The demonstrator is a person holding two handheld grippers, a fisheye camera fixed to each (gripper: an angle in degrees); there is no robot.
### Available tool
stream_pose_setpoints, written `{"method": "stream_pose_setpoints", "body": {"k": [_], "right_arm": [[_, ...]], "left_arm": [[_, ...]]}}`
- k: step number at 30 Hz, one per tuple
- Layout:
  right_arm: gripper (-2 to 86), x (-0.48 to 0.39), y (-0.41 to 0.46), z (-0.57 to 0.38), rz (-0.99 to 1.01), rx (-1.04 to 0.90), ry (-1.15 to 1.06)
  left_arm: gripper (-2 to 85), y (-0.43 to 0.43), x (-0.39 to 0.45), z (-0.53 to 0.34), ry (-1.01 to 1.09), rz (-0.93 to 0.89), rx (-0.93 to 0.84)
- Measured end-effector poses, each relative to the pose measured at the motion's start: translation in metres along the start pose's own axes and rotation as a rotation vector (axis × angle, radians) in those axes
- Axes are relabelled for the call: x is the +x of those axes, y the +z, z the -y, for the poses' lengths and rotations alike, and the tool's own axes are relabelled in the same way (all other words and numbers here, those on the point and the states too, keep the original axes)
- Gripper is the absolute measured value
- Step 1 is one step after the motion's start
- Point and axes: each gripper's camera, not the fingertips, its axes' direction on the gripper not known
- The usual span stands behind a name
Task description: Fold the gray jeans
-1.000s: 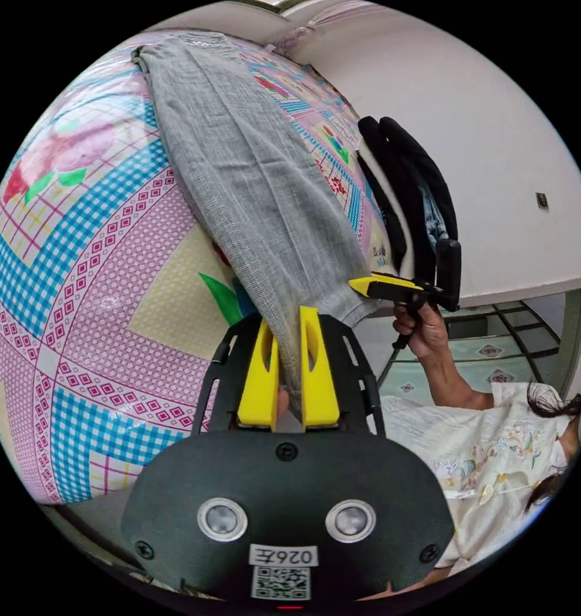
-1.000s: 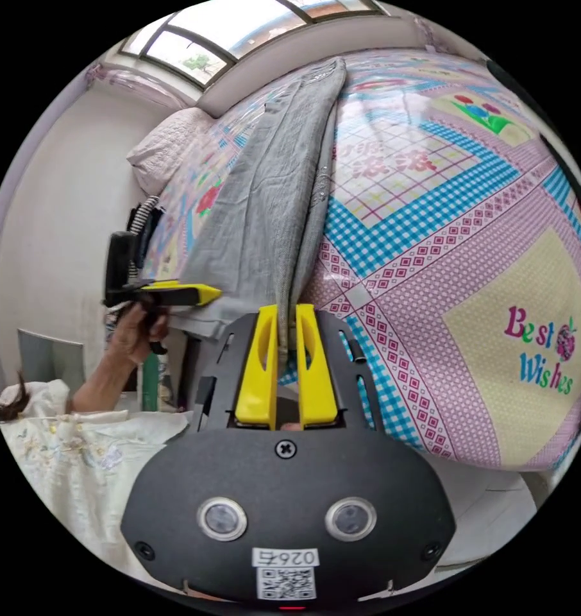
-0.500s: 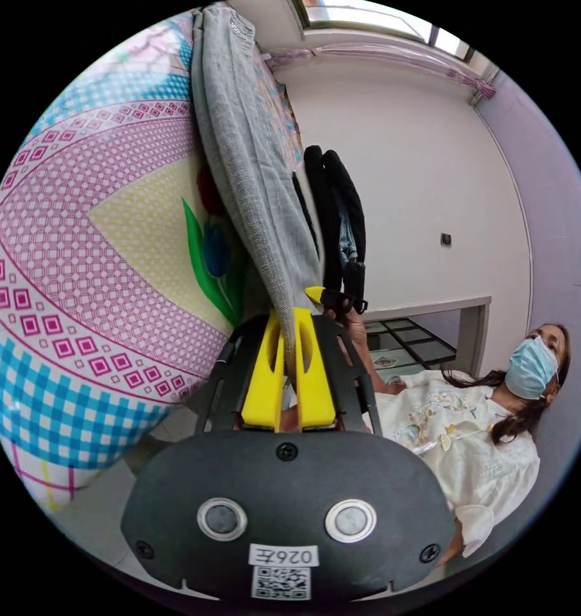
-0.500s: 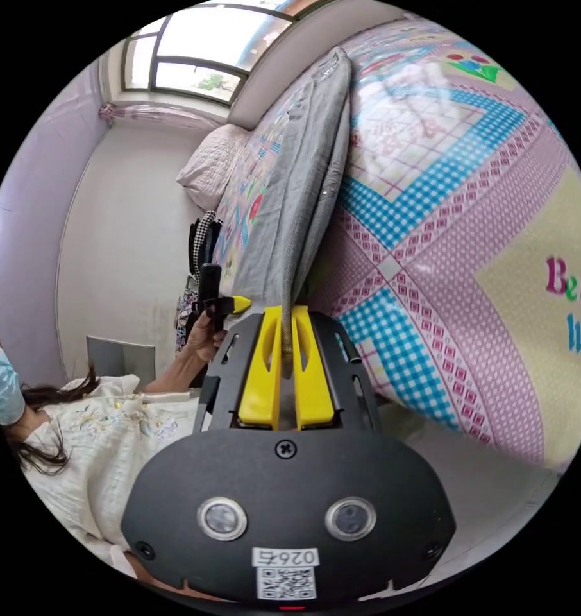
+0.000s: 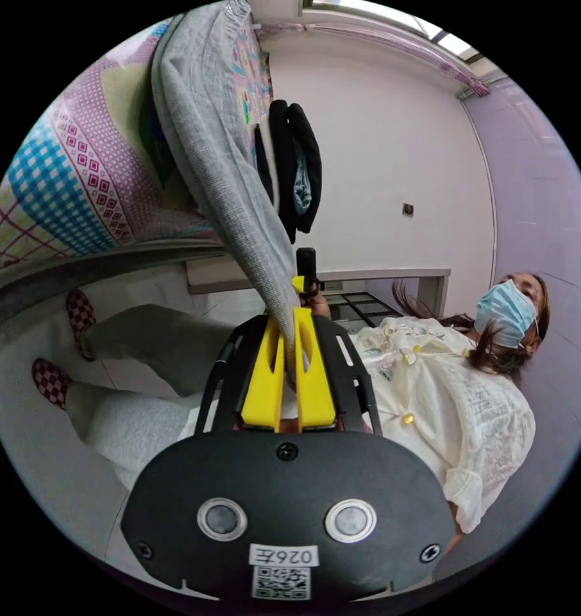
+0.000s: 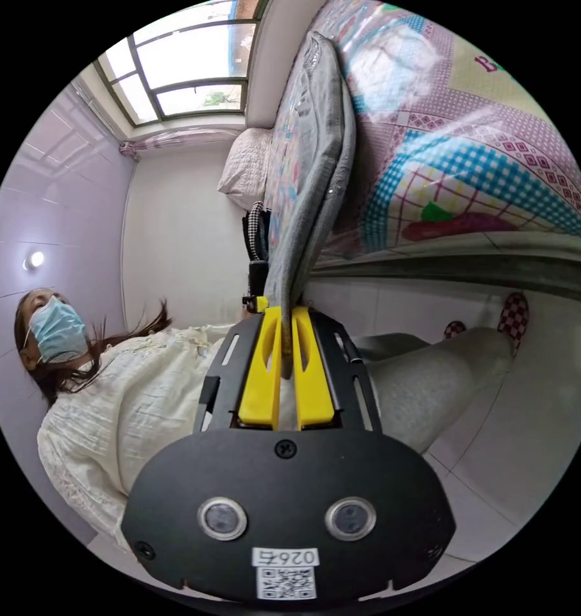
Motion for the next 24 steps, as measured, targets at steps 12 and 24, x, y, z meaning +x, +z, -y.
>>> {"method": "stream_pose_setpoints", "body": {"k": [12, 24], "right_arm": [[-1.3, -0.064, -0.043, 0.044, 0.323, 0.16, -0.136], [-1.1, -0.039, -0.046, 0.287, 0.242, 0.221, -0.111]], "left_arm": [[0.6, -0.06, 0.081, 0.058, 0.192, -0.182, 0.076], [1.6, -0.125, 0.05, 0.239, 0.106, -0.132, 0.276]]}}
